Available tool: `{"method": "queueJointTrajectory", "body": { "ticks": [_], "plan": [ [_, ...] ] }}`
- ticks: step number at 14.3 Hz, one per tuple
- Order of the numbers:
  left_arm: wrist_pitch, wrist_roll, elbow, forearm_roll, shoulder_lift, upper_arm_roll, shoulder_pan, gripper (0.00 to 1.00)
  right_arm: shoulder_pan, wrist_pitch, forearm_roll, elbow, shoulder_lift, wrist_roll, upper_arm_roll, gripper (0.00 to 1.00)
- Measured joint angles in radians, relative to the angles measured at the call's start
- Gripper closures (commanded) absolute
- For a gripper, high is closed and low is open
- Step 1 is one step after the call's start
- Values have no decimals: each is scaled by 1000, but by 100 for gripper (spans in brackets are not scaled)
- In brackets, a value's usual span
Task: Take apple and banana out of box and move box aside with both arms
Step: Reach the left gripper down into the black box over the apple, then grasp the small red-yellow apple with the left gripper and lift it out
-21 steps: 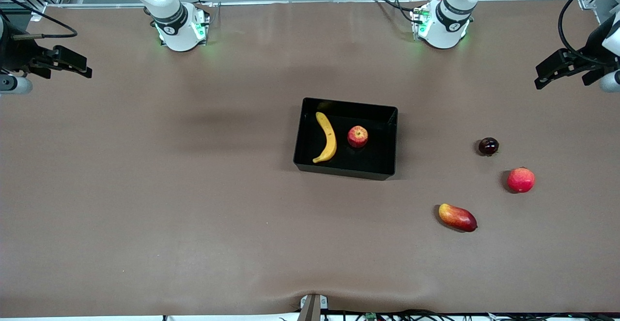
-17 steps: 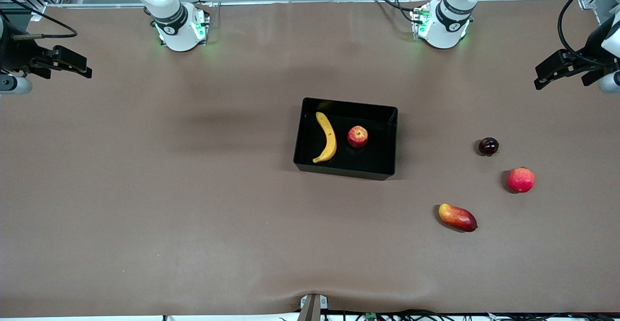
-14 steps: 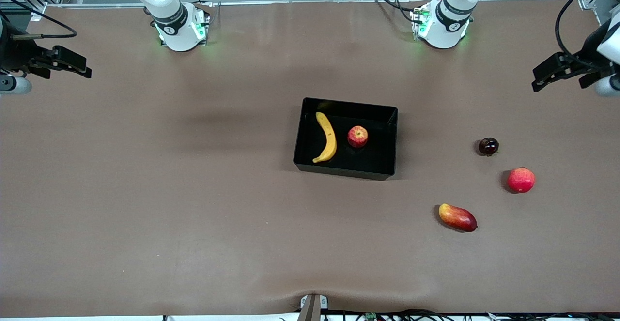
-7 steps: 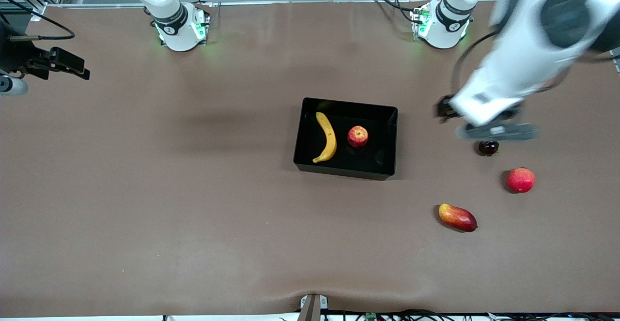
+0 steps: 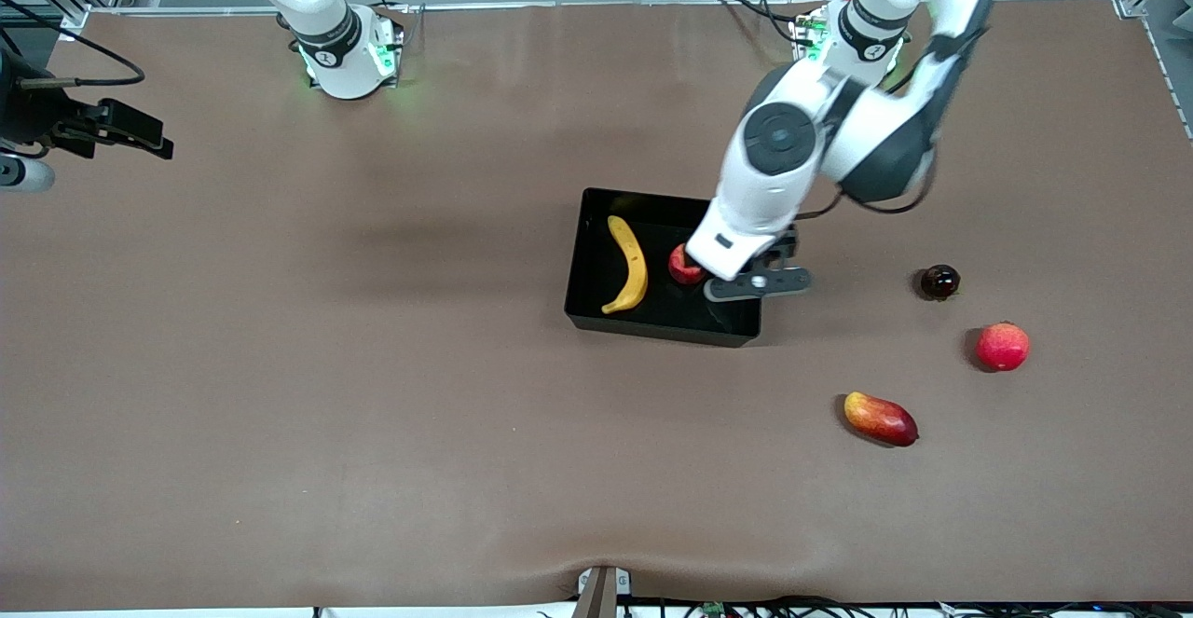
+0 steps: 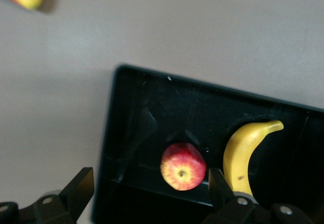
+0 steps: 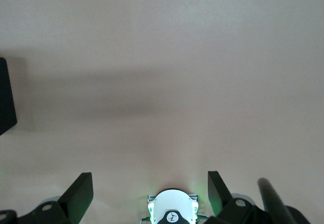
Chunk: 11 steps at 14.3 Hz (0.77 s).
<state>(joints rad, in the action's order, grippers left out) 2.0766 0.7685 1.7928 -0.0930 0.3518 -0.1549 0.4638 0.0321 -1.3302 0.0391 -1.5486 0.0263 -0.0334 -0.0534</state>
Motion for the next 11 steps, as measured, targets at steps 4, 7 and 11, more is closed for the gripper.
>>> {"method": "queueJointTrajectory", "body": {
  "ticks": [4,7,11],
  "plan": [
    [66,85,70,-2,30,0,45,0,-6,0,0,1,0,0,-4,0],
    [121,120,104,-2,64,0,59,0,-6,0,0,6,0,0,-5,0],
    [228,132,169,-2,105,1,69,0,-6,0,0,9,-1,0,-5,0]
  ]
}}
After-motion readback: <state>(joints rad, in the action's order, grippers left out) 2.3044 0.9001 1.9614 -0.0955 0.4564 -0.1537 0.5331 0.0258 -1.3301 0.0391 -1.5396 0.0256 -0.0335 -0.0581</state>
